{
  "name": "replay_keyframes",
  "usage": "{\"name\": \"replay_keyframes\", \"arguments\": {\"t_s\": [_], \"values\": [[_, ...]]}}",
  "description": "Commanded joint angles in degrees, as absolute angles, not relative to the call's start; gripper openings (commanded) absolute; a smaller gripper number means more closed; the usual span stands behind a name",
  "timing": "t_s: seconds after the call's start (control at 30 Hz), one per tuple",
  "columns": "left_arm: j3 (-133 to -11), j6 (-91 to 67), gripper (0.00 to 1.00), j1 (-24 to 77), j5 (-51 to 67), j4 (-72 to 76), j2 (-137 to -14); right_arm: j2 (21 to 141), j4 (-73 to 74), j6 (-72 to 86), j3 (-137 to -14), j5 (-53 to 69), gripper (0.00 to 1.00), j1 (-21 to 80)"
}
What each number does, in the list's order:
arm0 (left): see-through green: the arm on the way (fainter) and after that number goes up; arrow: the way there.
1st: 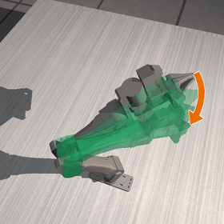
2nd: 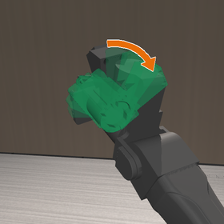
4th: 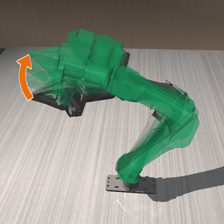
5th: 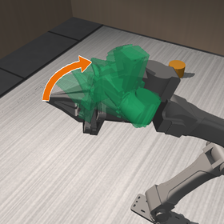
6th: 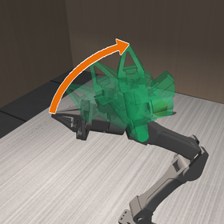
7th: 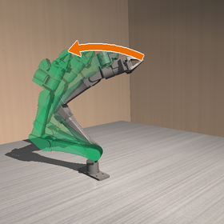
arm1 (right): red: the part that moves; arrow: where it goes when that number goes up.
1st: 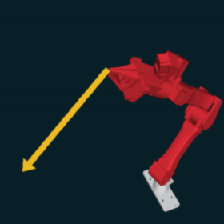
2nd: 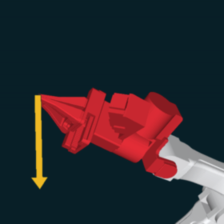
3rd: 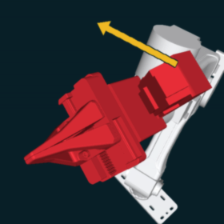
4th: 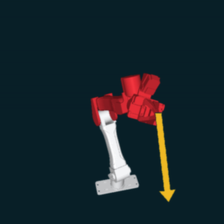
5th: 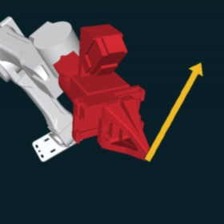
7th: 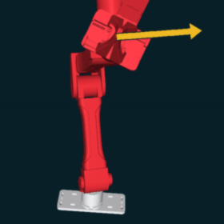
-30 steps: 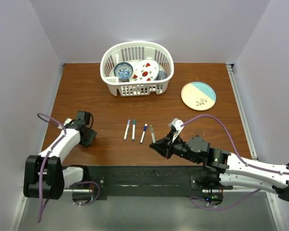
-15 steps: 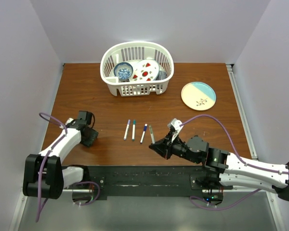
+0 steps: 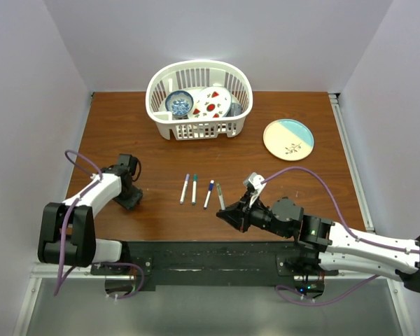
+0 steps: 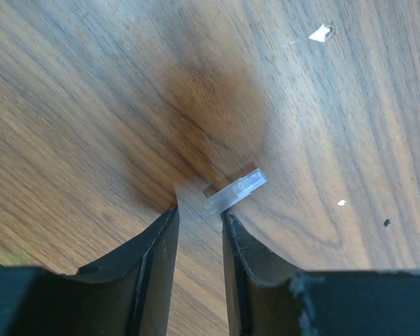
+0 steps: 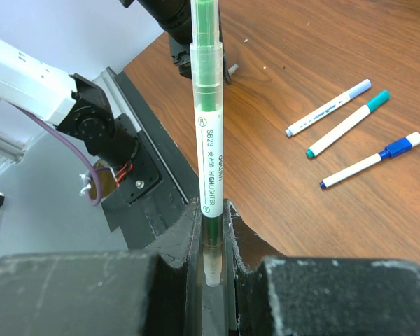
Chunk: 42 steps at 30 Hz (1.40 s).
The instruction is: Insert the pens into the pen caps
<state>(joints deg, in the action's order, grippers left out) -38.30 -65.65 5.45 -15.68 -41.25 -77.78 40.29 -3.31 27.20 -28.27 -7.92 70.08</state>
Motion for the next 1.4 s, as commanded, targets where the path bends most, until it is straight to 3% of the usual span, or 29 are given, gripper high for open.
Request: {"name": "replay_keyframes", "arguments": {"t_s": [0.0, 0.33, 0.5, 1.03, 1.13, 1.37], "values": [[-36.03, -60.93, 0.35, 5.45, -20.30, -35.86, -81.73, 38.94, -2.81, 28.21, -30.94, -7.65, 0.00, 70.14], [-38.15, -48.79, 0.38, 5.45, -23.47, -33.14, -79.73, 38.32, -1.50, 28.65, -31.38, -7.82, 0.00, 70.14], [-36.83, -40.44, 0.39, 5.45, -18.12, -27.61, -76.12, 38.23, -1.32, 28.83, -31.46, -7.65, 0.00, 70.05], [-35.42, -37.26, 0.33, 5.45, -12.30, -23.90, -76.28, 36.83, -0.44, 29.88, -31.38, -7.65, 0.00, 70.14], [-36.30, -37.44, 0.29, 5.45, -13.54, -24.26, -77.78, 36.48, -0.18, 30.32, -31.38, -7.65, 0.00, 70.14], [-36.30, -37.71, 0.00, 5.54, -12.31, -23.65, -79.28, 36.91, -0.18, 31.11, -31.64, -6.95, 0.00, 70.05]]}}
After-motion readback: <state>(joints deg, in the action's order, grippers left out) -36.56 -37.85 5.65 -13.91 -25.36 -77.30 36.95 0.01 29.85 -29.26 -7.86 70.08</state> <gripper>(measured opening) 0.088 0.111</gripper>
